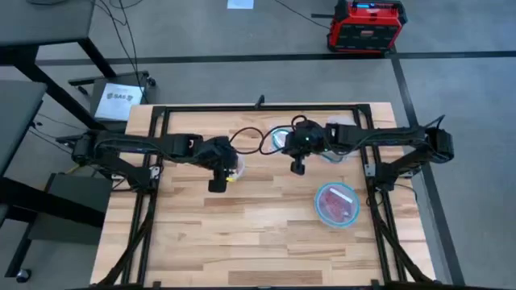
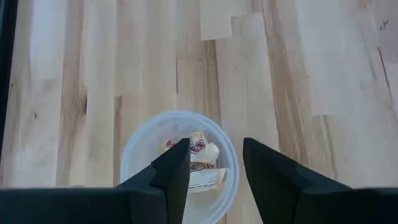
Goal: Sort candy
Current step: Close the small round transparent bin
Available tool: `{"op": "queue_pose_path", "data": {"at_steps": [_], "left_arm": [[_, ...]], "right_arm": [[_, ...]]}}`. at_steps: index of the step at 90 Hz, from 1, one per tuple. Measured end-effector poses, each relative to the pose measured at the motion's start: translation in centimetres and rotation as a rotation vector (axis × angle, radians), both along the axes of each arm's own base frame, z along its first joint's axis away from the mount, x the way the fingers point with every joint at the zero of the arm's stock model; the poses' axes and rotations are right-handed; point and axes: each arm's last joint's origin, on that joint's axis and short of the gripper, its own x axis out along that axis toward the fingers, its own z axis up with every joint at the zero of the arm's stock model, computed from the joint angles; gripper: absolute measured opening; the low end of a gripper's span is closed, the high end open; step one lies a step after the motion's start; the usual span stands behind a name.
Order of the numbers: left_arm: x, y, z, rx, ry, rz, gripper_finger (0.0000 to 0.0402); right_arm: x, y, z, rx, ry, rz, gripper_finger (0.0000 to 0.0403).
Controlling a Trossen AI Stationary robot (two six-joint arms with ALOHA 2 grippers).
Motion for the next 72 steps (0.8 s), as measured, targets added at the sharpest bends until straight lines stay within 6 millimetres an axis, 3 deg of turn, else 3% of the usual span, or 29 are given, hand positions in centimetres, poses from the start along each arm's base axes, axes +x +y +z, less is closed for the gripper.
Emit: {"op": "queue_pose_path", "data": {"at_steps": [72], "left_arm": [[-0.05, 0.71, -0.02, 0.028, 0.009, -0.004, 0.0132]], "right_arm": [[0.09, -0.01, 0.09, -0.005, -0.011, 0.002, 0.0000]]}}
